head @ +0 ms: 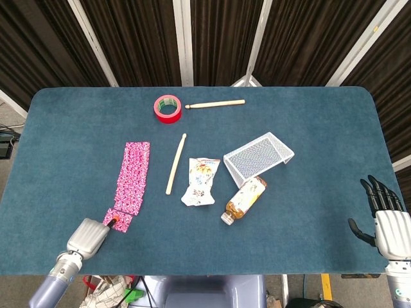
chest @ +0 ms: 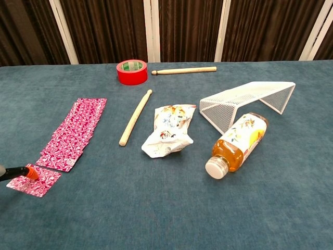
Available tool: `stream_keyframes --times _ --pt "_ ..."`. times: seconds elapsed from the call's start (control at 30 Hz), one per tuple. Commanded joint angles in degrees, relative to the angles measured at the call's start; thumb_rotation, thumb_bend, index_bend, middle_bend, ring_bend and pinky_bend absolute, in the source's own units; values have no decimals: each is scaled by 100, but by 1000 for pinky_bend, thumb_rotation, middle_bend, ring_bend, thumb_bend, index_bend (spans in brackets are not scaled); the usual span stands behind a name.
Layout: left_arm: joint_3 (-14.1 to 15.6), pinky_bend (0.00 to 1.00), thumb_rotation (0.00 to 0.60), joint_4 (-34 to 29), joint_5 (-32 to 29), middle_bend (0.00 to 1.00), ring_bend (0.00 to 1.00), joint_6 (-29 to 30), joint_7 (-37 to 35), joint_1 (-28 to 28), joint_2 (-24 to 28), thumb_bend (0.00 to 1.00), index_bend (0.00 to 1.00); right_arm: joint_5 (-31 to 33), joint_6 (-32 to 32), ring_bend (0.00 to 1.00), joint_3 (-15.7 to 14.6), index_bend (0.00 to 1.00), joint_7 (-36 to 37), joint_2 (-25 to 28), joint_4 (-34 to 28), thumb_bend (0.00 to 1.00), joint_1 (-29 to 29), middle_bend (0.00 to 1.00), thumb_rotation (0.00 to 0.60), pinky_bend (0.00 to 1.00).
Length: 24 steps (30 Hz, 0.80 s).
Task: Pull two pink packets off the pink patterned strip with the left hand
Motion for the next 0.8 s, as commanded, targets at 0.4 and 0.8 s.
stream_keyframes --times 0.4,0.8 --pt "104 627 600 -128 1002 845 718 389 -711 123 214 738 178 3 -13 88 -1 39 -30 -12 2 320 4 43 600 144" --pt "-401 627 600 193 735 845 718 41 -1323 -163 383 738 148 6 -58 88 -16 39 -121 -46 -13 321 20 44 600 144"
